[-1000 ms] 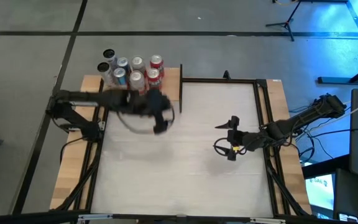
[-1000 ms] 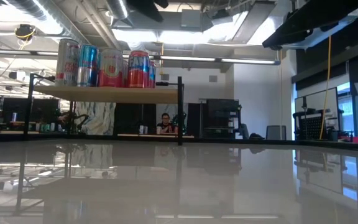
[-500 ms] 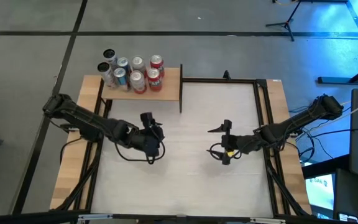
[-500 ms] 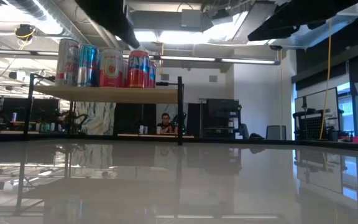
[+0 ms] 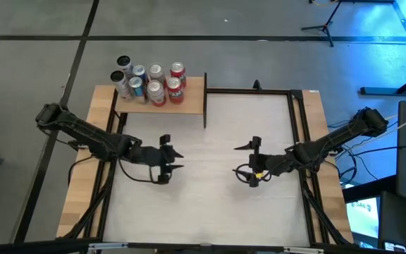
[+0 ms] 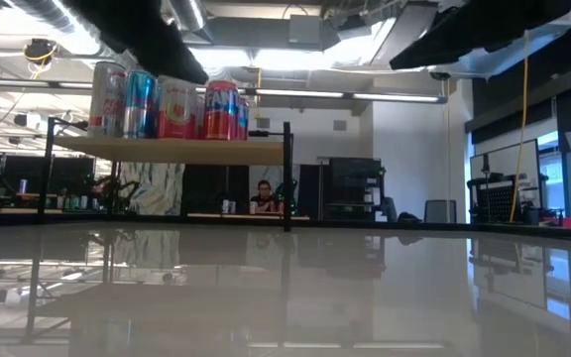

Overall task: Place canned beverage on shelf
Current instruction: Return to Home Position

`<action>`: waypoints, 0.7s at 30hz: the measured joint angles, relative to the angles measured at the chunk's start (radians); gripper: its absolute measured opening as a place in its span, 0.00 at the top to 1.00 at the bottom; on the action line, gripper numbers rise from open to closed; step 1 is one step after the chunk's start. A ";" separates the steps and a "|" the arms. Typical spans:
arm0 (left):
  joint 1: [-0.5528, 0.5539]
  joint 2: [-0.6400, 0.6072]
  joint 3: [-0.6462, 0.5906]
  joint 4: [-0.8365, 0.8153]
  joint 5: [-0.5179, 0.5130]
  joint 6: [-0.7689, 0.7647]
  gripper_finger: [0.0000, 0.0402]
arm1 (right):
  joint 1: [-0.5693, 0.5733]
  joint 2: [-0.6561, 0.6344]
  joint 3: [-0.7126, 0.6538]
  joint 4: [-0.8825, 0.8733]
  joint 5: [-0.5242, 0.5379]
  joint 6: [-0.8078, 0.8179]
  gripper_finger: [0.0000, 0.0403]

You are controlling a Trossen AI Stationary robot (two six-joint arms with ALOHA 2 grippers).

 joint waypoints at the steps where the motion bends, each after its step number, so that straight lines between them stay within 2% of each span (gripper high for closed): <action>1: -0.002 -0.018 -0.027 0.029 0.006 0.004 0.62 | 0.000 0.002 0.000 0.005 0.007 -0.013 0.05; 6: -0.011 -0.105 -0.157 0.161 0.012 0.005 0.65 | -0.012 0.001 0.000 0.025 0.017 -0.017 0.06; 9: -0.021 -0.157 -0.245 0.249 0.021 0.004 0.65 | -0.020 0.000 0.000 0.033 0.006 -0.018 0.12; 17: -0.034 -0.256 -0.460 0.512 0.031 0.021 0.65 | -0.078 0.001 0.000 0.009 -0.101 -0.021 0.44; 21: -0.019 -0.311 -0.529 0.531 0.016 0.022 0.65 | -0.106 -0.001 -0.010 -0.002 -0.181 -0.027 0.60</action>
